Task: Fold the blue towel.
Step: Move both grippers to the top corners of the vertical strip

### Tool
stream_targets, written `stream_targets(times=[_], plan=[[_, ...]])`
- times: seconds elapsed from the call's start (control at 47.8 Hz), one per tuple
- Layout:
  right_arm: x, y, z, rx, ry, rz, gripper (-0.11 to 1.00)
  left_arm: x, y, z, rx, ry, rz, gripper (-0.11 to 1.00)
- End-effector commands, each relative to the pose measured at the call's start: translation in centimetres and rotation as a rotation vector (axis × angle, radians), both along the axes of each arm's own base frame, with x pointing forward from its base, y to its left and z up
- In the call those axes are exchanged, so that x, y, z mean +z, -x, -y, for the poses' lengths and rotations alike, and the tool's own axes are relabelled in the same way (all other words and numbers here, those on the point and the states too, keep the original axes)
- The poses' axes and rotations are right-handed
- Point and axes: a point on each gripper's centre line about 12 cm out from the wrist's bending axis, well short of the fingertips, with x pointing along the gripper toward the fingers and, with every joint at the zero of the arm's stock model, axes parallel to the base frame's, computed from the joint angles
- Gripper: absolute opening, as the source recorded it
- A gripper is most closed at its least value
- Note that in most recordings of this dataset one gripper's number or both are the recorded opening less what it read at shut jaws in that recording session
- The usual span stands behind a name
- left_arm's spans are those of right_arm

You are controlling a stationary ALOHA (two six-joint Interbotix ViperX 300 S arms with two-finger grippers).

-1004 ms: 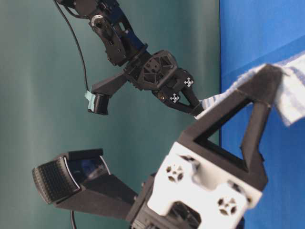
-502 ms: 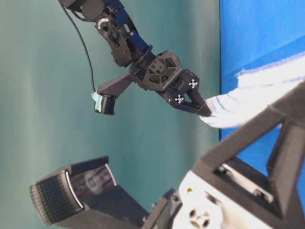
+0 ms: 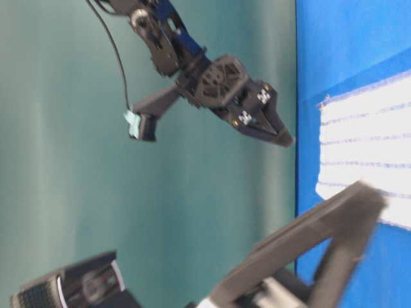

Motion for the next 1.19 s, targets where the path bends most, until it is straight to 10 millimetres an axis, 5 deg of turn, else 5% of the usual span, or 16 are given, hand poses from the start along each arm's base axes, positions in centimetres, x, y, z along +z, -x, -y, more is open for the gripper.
stream_targets(times=[0.0, 0.356, 0.586, 1.172], plan=[[2.5, 1.0, -0.5, -0.008, 0.035, 0.059, 0.89, 1.8, 1.0, -1.8, 0.036, -0.002, 0.038, 0.53], [3.1, 6.3, -2.9, -0.056, 0.043, 0.103, 0.89, 1.7, 4.5, -9.9, 0.201, -0.109, 0.04, 0.53], [3.0, 7.2, -3.6, -0.101, 0.019, 0.148, 0.88, 1.3, 4.6, -14.9, 0.305, -0.202, 0.042, 0.53], [2.8, 6.5, -3.3, -0.1, 0.025, 0.147, 0.88, 1.2, 3.6, -18.2, 0.383, -0.229, 0.053, 0.53]])
